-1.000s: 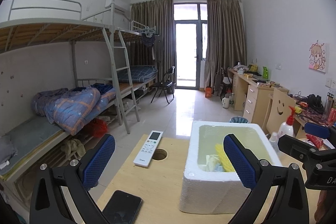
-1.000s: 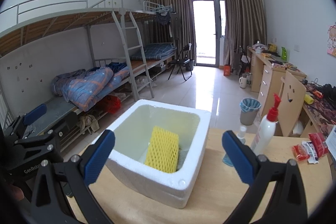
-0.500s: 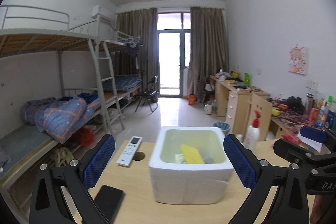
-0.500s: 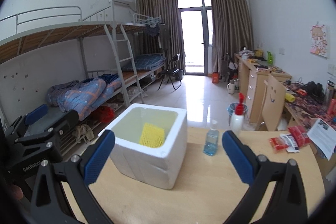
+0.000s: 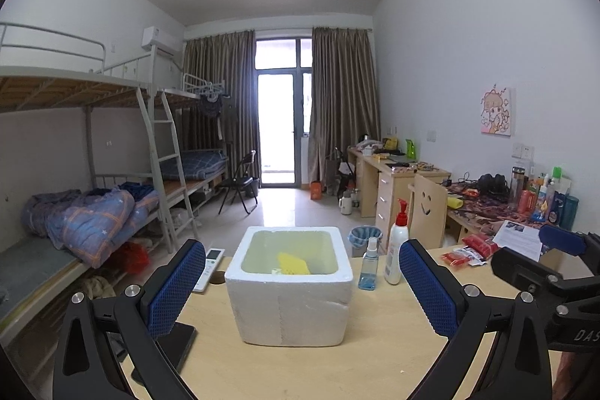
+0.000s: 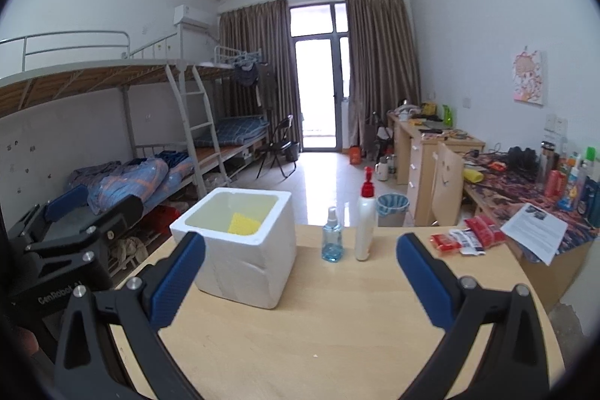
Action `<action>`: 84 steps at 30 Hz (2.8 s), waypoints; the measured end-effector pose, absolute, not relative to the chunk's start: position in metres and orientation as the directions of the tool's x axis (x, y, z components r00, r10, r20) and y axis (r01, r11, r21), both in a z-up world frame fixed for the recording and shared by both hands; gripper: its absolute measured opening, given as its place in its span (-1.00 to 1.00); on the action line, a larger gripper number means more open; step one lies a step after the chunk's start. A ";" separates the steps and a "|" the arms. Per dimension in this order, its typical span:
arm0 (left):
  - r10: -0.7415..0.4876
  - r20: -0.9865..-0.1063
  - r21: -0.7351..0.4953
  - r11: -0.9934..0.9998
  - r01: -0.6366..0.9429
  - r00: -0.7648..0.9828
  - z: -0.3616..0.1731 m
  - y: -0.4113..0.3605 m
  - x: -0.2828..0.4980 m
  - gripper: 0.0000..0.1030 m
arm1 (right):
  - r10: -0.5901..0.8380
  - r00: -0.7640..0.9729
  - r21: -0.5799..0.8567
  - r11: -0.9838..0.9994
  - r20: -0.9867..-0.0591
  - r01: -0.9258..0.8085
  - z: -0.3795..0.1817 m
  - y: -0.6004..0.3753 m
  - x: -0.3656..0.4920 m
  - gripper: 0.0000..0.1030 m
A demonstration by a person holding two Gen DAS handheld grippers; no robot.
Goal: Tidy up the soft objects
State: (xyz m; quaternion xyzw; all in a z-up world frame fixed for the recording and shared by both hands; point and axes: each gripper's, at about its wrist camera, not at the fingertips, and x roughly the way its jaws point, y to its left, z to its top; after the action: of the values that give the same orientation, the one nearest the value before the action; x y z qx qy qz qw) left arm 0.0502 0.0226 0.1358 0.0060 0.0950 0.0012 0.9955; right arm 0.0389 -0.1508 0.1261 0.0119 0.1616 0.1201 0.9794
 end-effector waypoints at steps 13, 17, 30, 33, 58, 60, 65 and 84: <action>-0.037 -0.149 -0.010 0.999 0.036 0.988 0.117 0.014 0.004 1.00 | 0.228 0.945 0.073 0.973 -0.233 -0.217 0.113 -0.172 -0.015 1.00; -0.043 -0.136 -0.012 0.999 0.041 0.990 0.106 0.014 -0.007 1.00 | 0.231 0.949 0.068 0.973 -0.217 -0.221 0.103 -0.173 -0.026 1.00; -0.006 -0.122 -0.006 1.000 0.005 0.993 0.065 0.011 -0.033 1.00 | 0.285 0.942 0.057 0.958 -0.175 -0.280 0.066 -0.170 -0.054 1.00; 0.000 -0.143 -0.007 1.000 -0.001 0.990 0.056 0.012 -0.033 1.00 | 0.298 0.938 0.057 0.955 -0.175 -0.292 0.056 -0.171 -0.056 1.00; -0.005 -0.179 0.001 1.000 0.005 0.984 0.017 0.003 -0.047 1.00 | 0.346 0.925 0.102 0.937 -0.159 -0.333 0.015 -0.181 -0.076 1.00; -0.008 -0.181 0.007 1.000 0.009 0.983 0.017 0.002 -0.047 1.00 | 0.345 0.923 0.110 0.937 -0.168 -0.330 0.015 -0.182 -0.074 1.00; -0.004 -0.175 0.000 1.000 0.004 0.985 0.017 0.003 -0.048 1.00 | 0.343 0.923 0.106 0.938 -0.175 -0.329 0.017 -0.181 -0.076 1.00; -0.011 -0.171 0.020 1.000 0.015 0.985 0.016 -0.003 -0.045 1.00 | 0.333 0.924 0.112 0.942 -0.187 -0.317 0.015 -0.181 -0.076 1.00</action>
State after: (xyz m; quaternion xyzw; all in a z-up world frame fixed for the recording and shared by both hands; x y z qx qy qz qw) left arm -0.0449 -0.0028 0.0159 0.0105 0.0856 -0.0066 0.9963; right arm -0.0760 -0.1805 0.0154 0.0398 0.1022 0.1659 0.9800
